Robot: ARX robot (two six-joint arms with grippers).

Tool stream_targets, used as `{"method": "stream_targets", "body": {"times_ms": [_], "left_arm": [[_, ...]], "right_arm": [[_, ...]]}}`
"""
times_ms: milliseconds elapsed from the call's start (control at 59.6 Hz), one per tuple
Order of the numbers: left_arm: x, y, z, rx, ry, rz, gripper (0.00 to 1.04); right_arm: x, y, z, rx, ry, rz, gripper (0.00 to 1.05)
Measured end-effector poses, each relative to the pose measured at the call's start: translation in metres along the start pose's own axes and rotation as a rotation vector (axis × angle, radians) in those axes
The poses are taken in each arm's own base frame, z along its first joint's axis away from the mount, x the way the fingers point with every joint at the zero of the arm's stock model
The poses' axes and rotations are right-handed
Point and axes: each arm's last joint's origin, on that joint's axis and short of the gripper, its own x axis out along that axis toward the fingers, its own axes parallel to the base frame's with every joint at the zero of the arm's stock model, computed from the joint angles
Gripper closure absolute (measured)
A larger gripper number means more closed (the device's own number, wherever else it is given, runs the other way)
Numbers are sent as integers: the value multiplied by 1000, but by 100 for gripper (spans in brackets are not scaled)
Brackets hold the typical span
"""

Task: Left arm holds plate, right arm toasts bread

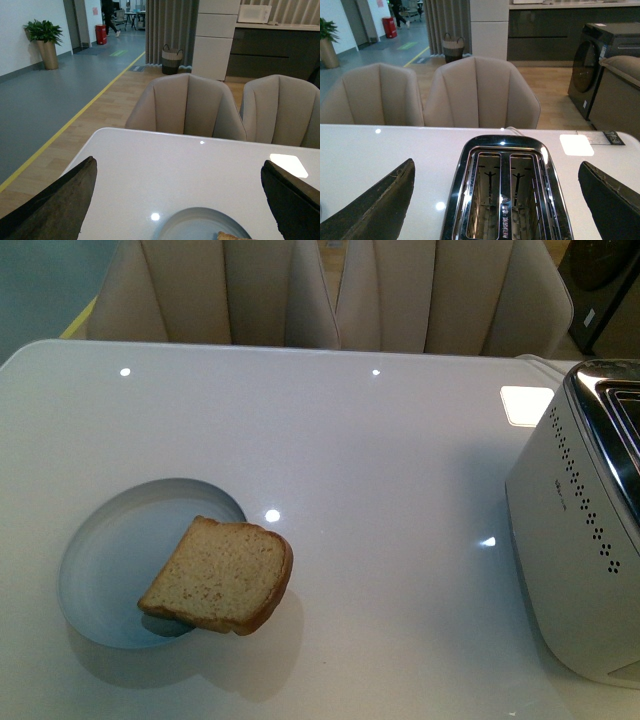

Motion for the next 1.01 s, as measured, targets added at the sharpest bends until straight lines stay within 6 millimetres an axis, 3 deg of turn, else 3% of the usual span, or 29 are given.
{"method": "stream_targets", "body": {"times_ms": [771, 906, 1006], "left_arm": [[0, 0, 0, 0, 3, 0, 7], [3, -1, -3, -79, 509, 21, 7], [13, -1, -8, -102, 599, 8, 7]], "right_arm": [[0, 0, 0, 0, 0, 0, 9], [0, 0, 0, 0, 0, 1, 9], [0, 0, 0, 0, 0, 0, 9]]}}
